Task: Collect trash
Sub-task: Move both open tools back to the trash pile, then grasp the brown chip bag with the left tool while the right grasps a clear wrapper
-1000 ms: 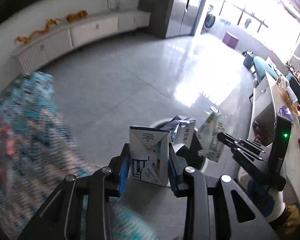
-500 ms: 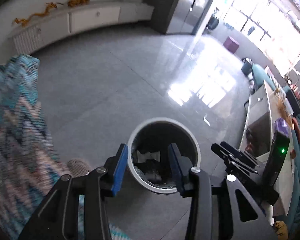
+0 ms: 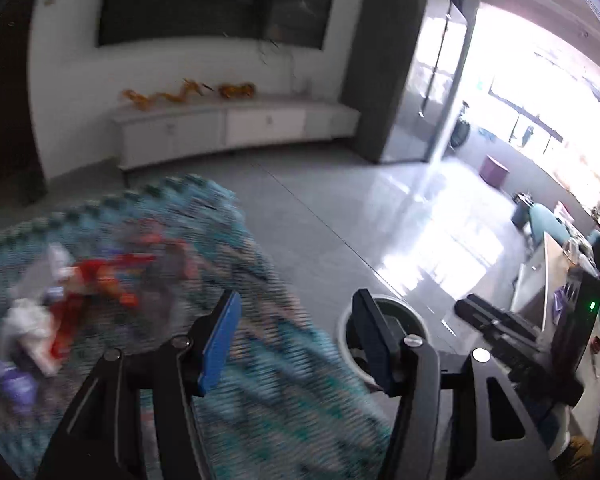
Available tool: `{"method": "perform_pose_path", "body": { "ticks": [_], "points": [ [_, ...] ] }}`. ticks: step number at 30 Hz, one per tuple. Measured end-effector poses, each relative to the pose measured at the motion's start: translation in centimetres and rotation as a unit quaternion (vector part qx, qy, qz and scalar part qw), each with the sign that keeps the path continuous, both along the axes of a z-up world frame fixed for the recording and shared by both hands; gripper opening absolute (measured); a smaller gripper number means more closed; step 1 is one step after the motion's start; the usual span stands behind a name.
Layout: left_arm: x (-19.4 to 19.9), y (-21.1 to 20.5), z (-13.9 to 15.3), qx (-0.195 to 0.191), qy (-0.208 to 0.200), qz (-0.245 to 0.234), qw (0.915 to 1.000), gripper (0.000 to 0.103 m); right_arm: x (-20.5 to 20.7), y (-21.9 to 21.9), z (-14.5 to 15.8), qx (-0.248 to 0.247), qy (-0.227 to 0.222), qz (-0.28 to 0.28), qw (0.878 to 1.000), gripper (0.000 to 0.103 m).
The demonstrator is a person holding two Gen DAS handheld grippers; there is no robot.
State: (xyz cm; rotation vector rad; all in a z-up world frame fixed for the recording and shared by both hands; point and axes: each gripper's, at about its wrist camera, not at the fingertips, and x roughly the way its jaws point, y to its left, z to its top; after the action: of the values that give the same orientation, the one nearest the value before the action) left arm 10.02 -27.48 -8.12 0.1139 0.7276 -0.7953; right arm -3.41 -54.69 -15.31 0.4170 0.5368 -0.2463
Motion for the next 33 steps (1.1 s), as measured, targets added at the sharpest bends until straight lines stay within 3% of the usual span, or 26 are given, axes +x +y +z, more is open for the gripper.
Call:
{"method": "perform_pose_path", "body": {
  "ticks": [5,9,17,24,33],
  "points": [
    [0.1,10.0,1.5,-0.014,-0.019,0.047,0.9986,0.058,1.0,4.6,3.1,-0.013,-0.019,0.045,0.999,0.042],
    [0.5,16.8,1.4,-0.021,-0.018,0.084,0.996,0.064,2.2,8.8,5.2,-0.028,-0.02,0.087,0.996,0.042],
    [0.6,27.8,-2.7,-0.017,0.017,0.146,0.989,0.073,5.1,15.1,5.3,-0.037,-0.001,0.159,0.987,0.047],
    [-1.2,30.7,-8.4,-0.018,0.09,0.151,0.9843,0.074,8.1,20.1,3.3,-0.031,0.03,0.221,0.974,0.053],
    [-3.0,27.5,-11.2,0.003,0.118,0.117,0.9861,0.075,10.1,24.4,0.3,-0.024,0.071,0.28,0.957,0.06]
  ]
}}
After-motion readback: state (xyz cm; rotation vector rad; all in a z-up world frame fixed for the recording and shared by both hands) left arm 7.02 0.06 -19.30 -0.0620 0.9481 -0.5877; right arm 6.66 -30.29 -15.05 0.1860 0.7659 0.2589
